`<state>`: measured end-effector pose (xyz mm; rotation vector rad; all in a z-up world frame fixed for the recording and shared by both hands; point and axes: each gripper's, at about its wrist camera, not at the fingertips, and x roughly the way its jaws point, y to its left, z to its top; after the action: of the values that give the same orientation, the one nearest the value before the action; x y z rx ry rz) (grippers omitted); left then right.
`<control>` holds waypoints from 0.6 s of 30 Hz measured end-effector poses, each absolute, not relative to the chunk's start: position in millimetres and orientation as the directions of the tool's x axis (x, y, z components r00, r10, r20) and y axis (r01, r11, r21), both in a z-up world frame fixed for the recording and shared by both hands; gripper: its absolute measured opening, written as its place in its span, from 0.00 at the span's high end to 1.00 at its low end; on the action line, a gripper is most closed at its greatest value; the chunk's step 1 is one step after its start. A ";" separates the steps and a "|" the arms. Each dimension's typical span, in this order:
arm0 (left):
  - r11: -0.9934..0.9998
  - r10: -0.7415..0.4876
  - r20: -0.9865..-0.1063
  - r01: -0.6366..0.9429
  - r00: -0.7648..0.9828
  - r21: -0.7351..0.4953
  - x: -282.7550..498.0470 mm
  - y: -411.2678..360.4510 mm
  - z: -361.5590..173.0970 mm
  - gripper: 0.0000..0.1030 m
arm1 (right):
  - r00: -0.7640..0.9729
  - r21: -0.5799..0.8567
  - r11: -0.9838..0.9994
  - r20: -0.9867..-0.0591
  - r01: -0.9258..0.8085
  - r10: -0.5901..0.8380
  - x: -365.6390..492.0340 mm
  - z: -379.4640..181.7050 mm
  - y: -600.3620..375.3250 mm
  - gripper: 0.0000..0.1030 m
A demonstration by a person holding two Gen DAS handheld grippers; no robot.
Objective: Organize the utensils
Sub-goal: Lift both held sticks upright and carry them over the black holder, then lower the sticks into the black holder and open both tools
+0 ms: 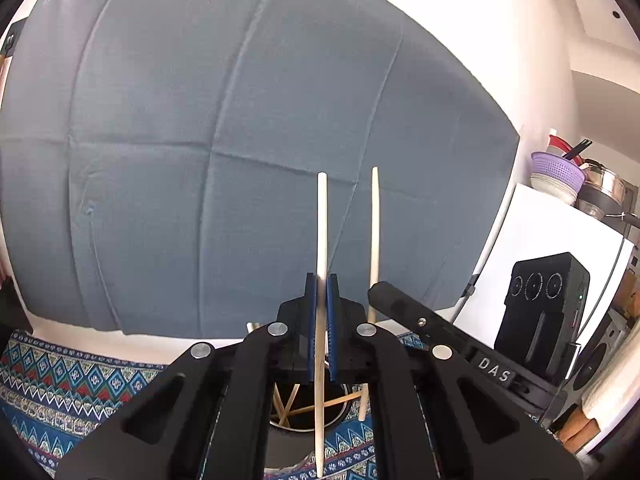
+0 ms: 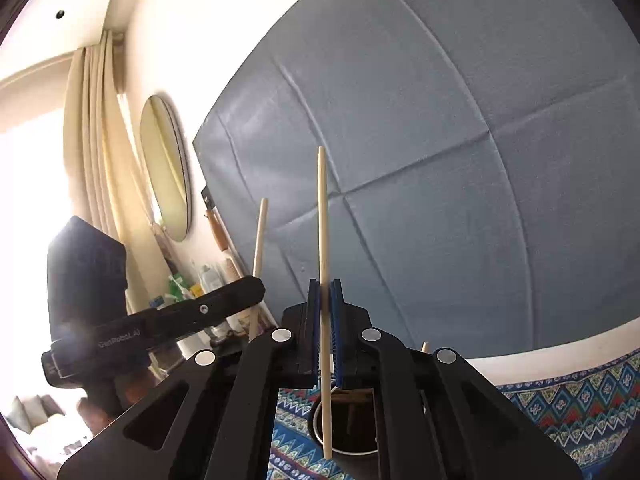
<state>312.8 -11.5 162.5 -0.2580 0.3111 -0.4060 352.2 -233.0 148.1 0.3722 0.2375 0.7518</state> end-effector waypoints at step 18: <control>0.933 -0.301 -0.018 0.290 0.953 -0.214 324.7 -20.6 109.8 0.95 | 0.822 0.229 0.804 -0.031 -0.548 0.569 354.5 104.2 -224.4 0.95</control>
<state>324.7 -20.6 109.8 -0.2117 0.0507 -0.3026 354.5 -224.4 104.2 0.2146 0.1004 0.5993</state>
